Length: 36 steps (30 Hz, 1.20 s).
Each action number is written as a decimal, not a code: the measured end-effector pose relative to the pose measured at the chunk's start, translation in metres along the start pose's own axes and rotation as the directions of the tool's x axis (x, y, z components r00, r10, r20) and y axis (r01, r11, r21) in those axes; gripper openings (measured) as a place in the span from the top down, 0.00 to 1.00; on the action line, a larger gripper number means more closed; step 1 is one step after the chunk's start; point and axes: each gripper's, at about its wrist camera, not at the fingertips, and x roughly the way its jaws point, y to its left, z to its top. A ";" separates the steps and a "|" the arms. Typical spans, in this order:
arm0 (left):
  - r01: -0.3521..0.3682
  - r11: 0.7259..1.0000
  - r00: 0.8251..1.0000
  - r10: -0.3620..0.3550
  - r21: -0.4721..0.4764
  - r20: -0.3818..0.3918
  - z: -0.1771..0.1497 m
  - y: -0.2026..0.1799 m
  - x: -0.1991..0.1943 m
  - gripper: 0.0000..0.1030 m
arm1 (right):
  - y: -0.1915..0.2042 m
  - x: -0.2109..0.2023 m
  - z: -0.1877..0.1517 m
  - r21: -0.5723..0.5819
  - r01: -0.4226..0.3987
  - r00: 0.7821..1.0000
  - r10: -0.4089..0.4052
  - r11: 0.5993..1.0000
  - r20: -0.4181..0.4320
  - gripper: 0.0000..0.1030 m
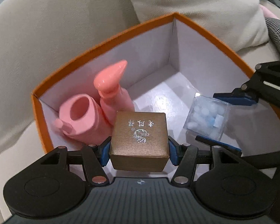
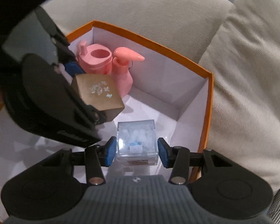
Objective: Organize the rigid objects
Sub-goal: 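Lower the brown cube into the box and open the left tool while the right tool releases the clear cube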
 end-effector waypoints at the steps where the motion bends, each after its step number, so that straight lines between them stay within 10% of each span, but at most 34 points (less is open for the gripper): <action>1: 0.011 1.000 1.000 -0.011 -0.007 -0.009 -0.001 0.001 0.003 0.34 | 0.001 0.001 -0.001 -0.020 0.004 1.000 -0.004 1.000 -0.003 0.53; 21: 0.194 0.943 0.981 -0.184 0.272 -0.062 -0.021 0.001 -0.017 0.19 | 0.003 -0.020 -0.018 -0.109 -0.015 0.999 0.020 0.994 0.039 0.41; 27: 0.110 0.904 0.994 -0.096 0.414 -0.055 -0.032 -0.006 -0.017 0.37 | -0.005 -0.044 -0.031 0.013 -0.102 0.995 0.102 0.995 -0.002 0.55; 36: 0.188 0.940 0.982 -0.180 0.285 -0.054 -0.024 0.006 -0.012 0.67 | 0.022 -0.036 -0.032 0.062 -0.051 0.977 0.063 0.997 -0.203 0.78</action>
